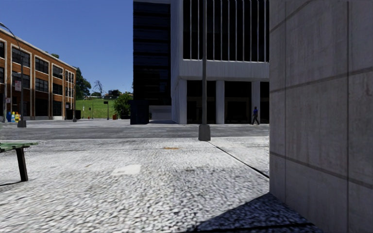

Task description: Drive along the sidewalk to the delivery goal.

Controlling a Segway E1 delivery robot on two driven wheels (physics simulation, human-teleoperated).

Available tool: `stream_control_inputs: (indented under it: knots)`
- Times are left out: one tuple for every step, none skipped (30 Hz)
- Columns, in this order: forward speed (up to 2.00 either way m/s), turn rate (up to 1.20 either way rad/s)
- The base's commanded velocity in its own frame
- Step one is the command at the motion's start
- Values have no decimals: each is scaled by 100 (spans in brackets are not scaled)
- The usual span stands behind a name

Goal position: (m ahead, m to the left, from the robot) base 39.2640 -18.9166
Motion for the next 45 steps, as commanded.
stream_control_inputs:
  knots:
    - [200, 0]
    - [200, 0]
    - [200, 0]
    - [200, 0]
    - [200, 0]
    - [200, 0]
    - [200, 0]
    - [200, 0]
    - [200, 0]
    - [200, 0]
    - [200, 0]
    - [200, -13]
    - [200, -13]
    - [200, -33]
    - [200, -48]
    - [200, -54]
    - [200, -58]
    - [200, -59]
    - [200, -59]
    - [200, -59]
    - [200, -59]
    - [200, -59]
    - [200, -60]
    - [200, -66]
    - [200, -66]
    - [200, -76]
    - [200, -79]
    - [200, -80]
    - [200, -81]
    - [200, -81]
    - [200, -81]
    - [200, -81]
    - [200, -81]
    - [200, -81]
    - [200, -81]
    - [200, -81]
    - [200, -81]
    - [200, -81]
    - [200, -81]
    - [200, -81]
    - [200, -81]
    - [200, -81]
    - [200, -81]
    - [200, -81]
    - [200, -81]
